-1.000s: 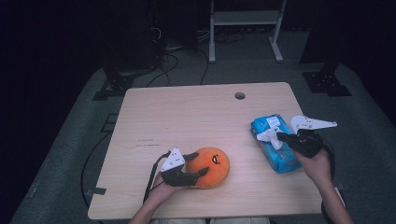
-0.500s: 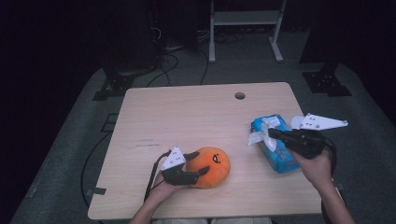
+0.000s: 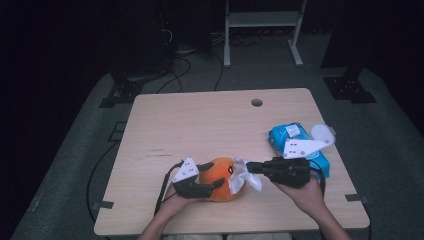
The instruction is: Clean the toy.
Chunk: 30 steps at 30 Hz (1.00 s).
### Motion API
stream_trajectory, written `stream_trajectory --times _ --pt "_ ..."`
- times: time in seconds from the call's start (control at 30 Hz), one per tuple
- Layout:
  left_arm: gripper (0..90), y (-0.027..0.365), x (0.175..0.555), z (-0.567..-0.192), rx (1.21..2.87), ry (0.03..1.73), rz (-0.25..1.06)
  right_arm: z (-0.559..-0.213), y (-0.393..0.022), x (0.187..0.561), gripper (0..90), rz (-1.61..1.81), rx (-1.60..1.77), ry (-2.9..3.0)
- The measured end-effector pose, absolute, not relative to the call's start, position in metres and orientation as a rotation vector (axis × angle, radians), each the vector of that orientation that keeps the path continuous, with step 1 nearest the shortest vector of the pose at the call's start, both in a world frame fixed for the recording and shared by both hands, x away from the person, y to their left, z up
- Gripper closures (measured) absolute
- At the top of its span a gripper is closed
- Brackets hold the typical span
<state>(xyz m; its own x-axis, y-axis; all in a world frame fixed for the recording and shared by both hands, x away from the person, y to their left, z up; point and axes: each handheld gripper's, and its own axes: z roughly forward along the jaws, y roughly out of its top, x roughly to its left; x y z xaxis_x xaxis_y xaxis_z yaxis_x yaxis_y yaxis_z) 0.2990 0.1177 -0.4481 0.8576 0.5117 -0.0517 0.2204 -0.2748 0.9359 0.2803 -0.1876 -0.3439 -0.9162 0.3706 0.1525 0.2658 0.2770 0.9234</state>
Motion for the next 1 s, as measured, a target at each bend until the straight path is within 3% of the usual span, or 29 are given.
stream_trajectory --times 0.3,0.37,0.43,0.57,0.73,0.83,1.0 --pt "32.8 0.116 0.3 -0.449 1.861 0.543 0.307 -0.408 -0.159 0.3 87.1 1.482 0.652 2.487" --pt "32.6 0.115 0.3 -0.449 1.861 0.545 0.308 -0.41 -0.155 0.298 76.9 1.474 0.608 2.477" --pt "32.5 0.115 0.3 -0.448 1.864 0.544 0.303 -0.41 -0.152 0.299 60.6 1.485 0.596 2.488" --pt "32.8 0.114 0.301 -0.447 1.887 0.526 0.292 -0.414 -0.142 0.294 54.5 1.393 0.518 2.451" --pt "32.3 0.117 0.303 -0.442 1.921 0.501 0.264 -0.424 -0.14 0.297 54.9 1.369 0.512 2.405" --pt "22.2 0.127 0.304 -0.431 1.898 0.532 0.207 -0.429 -0.142 0.3 57.0 1.375 0.555 2.386" --pt "21.1 0.126 0.302 -0.435 1.947 0.509 0.218 -0.434 -0.147 0.31 71.3 1.405 0.682 2.394"
